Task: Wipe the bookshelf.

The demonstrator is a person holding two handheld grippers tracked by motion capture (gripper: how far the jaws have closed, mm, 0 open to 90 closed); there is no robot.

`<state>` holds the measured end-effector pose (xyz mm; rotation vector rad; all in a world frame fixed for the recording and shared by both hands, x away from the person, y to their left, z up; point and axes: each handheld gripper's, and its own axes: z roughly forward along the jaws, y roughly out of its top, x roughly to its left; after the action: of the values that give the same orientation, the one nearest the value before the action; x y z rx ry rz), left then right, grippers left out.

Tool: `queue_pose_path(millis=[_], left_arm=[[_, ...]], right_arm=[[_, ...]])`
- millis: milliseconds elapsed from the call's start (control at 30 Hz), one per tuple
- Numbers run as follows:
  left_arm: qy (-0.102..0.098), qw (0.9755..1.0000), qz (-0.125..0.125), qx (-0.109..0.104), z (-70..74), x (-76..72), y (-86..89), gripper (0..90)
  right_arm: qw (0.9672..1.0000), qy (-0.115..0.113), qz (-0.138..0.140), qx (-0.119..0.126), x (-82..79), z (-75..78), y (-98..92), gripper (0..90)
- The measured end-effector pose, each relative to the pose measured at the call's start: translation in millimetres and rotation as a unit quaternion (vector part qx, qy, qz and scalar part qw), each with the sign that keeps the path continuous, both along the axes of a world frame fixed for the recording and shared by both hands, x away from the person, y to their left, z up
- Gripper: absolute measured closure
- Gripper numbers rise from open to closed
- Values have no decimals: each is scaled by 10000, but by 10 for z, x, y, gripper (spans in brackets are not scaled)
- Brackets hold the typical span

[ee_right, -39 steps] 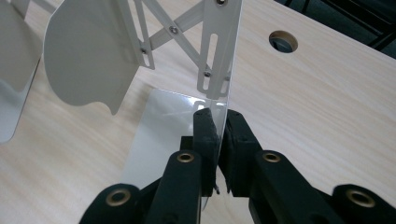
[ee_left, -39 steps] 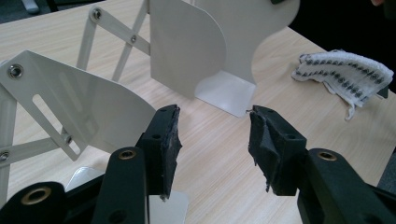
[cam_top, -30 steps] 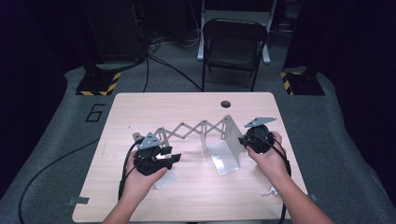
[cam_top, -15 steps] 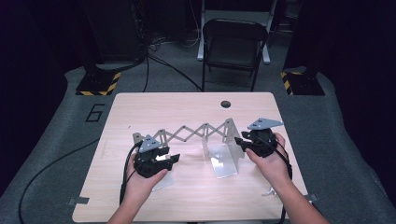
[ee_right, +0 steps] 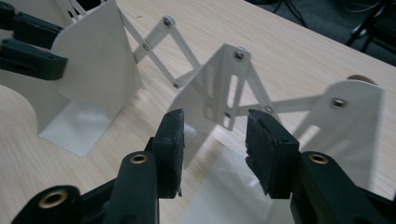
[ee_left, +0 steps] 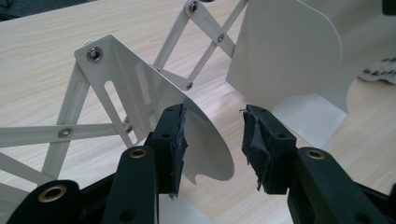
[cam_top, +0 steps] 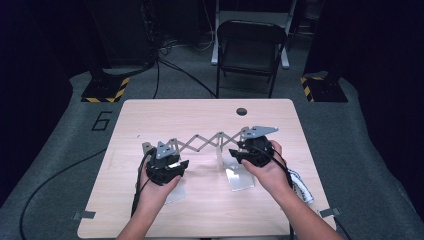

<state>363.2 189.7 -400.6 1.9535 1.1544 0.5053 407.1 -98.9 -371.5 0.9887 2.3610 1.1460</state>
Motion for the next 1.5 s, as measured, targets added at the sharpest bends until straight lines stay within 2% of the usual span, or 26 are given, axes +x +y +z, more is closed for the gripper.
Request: queue_pose_path(millis=[133, 200, 300, 433, 600, 667, 700, 833, 967, 1033, 1133, 1200, 1233, 1300, 1333, 1500], left_arm=[[24, 9999, 126, -35, 1, 43, -3, 583], [49, 9997, 197, -97, -4, 57, -5, 588], [56, 9995, 299, -58, -6, 54, -19, 630], [105, 9993, 366, -29, -8, 63, -32, 652], [54, 9990, 424, 160, 8, 84, -76, 662], [20, 9988, 411, 274, 19, 97, -91, 673], [16, 9986, 422, 319, 21, 110, -102, 676], [-4, 9980, 505, 370, 22, 163, -99, 695], [-56, 9970, 522, 575, 42, 250, -63, 746], [-84, 9962, 558, 666, 38, 303, -41, 775], [-122, 9961, 606, 625, 23, 378, 16, 817], [-179, 9961, 599, 627, 15, 433, 73, 840], [-184, 9961, 620, 601, 12, 449, 89, 853], [-208, 9965, 647, 486, -3, 483, 102, 861], [-153, 9971, 643, 364, -10, 491, 99, 862], [-208, 9974, 674, 155, -41, 426, 54, 854]], right_arm=[[9998, 97, 74, 154, 39, -23, 133, 551], [9998, 119, 107, 123, 48, -37, 185, 539], [9998, 157, 90, 90, 78, -90, 275, 513], [9997, 227, 54, -109, 120, -157, 377, 512], [9992, 174, -64, -341, 149, -225, 474, 624], [9988, 286, -60, -401, 151, -242, 503, 691], [9987, 296, -10, -425, 154, -251, 508, 691], [9985, 272, -98, -468, 129, -283, 531, 702], [9983, 223, -79, -540, 116, -287, 524, 698], [9984, 212, -182, -486, 114, -296, 530, 697], [9982, 193, -162, -543, 128, -297, 510, 697], [9984, 167, -261, -469, 136, -309, 503, 700], [9982, 257, -212, -505, 144, -298, 488, 703], [9982, 251, -253, -484, 149, -301, 489, 703], [9984, 179, -271, -469, 155, -310, 492, 703], [9979, 200, -403, -468, 178, -314, 480, 711]])
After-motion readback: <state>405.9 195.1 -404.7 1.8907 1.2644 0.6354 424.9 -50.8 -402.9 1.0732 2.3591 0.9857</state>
